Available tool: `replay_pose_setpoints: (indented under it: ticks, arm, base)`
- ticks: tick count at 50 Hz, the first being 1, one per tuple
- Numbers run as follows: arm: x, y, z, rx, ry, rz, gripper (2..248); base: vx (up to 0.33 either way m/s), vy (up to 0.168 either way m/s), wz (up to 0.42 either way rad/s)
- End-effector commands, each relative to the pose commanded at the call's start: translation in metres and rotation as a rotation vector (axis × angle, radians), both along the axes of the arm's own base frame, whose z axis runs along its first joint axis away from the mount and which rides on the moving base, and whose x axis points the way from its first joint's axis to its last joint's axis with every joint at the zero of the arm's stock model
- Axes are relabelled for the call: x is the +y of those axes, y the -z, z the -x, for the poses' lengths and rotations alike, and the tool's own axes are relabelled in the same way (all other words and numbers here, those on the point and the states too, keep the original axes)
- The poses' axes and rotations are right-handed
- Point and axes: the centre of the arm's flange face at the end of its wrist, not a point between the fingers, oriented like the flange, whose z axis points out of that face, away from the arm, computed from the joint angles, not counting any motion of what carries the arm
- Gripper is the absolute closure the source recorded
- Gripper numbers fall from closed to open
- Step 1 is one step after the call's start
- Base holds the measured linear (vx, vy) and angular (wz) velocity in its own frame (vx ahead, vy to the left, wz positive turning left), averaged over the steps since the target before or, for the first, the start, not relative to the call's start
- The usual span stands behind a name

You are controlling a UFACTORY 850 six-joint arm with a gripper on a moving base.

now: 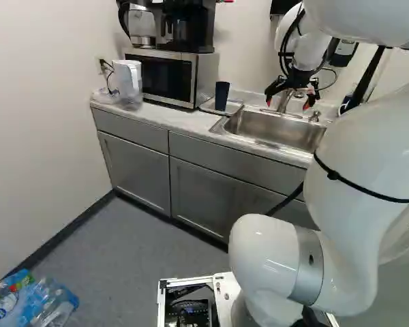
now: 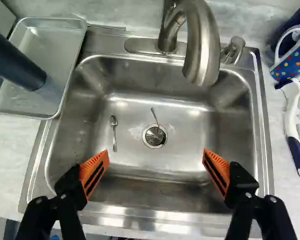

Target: Rinse the cup and place it in the tray

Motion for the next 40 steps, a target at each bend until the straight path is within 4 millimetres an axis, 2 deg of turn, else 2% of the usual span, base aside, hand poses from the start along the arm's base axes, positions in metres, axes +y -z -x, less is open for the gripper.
replay_pose_setpoints:
  ticks: [40]
  arm:
    - [0.0,0.0,0.0,0.0,0.0,0.0,3]
  base:
    - [-0.074,0.0,0.002]
